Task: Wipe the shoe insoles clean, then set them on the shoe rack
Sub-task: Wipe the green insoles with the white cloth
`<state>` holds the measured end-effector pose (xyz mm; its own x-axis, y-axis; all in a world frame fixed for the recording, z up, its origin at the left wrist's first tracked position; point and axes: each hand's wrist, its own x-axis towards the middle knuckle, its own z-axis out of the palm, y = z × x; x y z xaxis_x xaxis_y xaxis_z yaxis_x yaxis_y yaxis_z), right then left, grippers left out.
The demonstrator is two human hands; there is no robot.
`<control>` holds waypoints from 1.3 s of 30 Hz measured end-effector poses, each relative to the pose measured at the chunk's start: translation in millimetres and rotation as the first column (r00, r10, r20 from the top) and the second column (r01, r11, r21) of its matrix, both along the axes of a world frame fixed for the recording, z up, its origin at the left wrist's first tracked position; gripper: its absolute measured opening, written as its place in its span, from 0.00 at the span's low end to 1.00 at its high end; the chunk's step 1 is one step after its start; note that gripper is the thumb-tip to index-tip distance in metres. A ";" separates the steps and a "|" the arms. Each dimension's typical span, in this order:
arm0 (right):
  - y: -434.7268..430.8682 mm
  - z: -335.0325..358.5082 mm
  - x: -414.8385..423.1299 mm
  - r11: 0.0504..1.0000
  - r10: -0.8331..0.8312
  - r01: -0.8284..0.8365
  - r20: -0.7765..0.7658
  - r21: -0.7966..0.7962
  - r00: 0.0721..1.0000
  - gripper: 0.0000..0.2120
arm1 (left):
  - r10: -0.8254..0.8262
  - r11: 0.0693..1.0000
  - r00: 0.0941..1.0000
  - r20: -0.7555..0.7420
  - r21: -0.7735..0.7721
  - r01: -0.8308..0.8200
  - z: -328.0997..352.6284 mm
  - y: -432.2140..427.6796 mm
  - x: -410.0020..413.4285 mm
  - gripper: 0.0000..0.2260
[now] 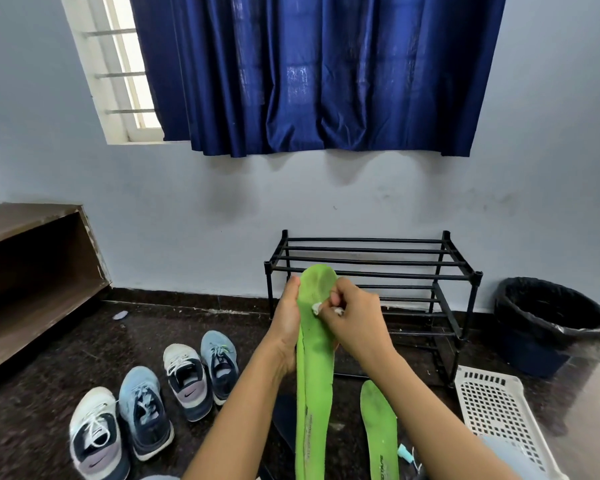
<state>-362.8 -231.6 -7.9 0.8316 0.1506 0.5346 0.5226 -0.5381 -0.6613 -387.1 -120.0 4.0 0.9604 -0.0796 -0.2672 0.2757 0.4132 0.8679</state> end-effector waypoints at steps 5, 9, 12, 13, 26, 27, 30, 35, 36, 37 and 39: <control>4.8 -0.3 6.2 0.990 -0.117 0.113 0.051 0.085 0.992 0.20 | -0.006 1.000 1.000 0.017 -0.006 0.006 0.4 -6.5 -2.5 0.31; -5.6 9.9 16.0 0.950 -0.231 0.220 0.022 0.224 0.973 0.19 | -0.044 0.998 0.999 -0.001 -0.036 0.043 0.3 -12.8 -3.4 0.32; 4.2 5.3 6.0 0.967 -0.175 0.165 0.036 0.196 0.984 0.19 | -0.021 0.998 0.999 0.026 -0.053 0.022 2.8 -5.7 -1.0 0.31; 9.1 1.6 1.5 0.975 -0.145 0.138 0.030 0.173 0.989 0.20 | -0.007 0.998 1.000 0.030 -0.061 0.009 3.2 -3.3 -0.3 0.30; 0.2 13.0 12.2 0.899 -0.285 0.267 0.002 0.348 0.958 0.10 | -0.021 0.999 0.998 0.055 -0.024 0.022 5.1 -20.0 -8.2 0.29; -2.1 14.5 13.1 0.887 -0.292 0.276 -0.015 0.369 0.956 0.09 | -0.033 0.999 0.998 0.053 -0.017 0.034 5.2 -20.7 -8.1 0.29; -3.1 14.0 16.0 0.846 -0.321 0.313 -0.057 0.432 0.945 0.08 | -0.061 0.998 0.997 0.056 0.009 0.060 6.4 -20.4 -8.1 0.30; -1.0 17.3 18.3 0.837 -0.259 0.248 -0.047 0.488 0.965 0.13 | -0.088 0.995 0.995 0.052 0.052 0.085 8.3 -17.2 -7.8 0.31; 1.3 18.3 16.5 0.848 -0.230 0.217 -0.032 0.484 0.973 0.13 | -0.090 0.994 0.995 0.046 0.072 0.087 7.3 -17.6 -8.1 0.31; 4.9 18.7 14.1 0.861 -0.197 0.180 -0.014 0.476 0.980 0.14 | -0.090 0.992 0.995 0.042 0.088 0.086 5.8 -18.5 -8.4 0.30; 13.5 17.9 8.8 0.887 -0.137 0.110 0.029 0.449 0.990 0.15 | -0.068 0.995 0.997 0.044 0.082 0.064 4.0 -21.9 -10.1 0.28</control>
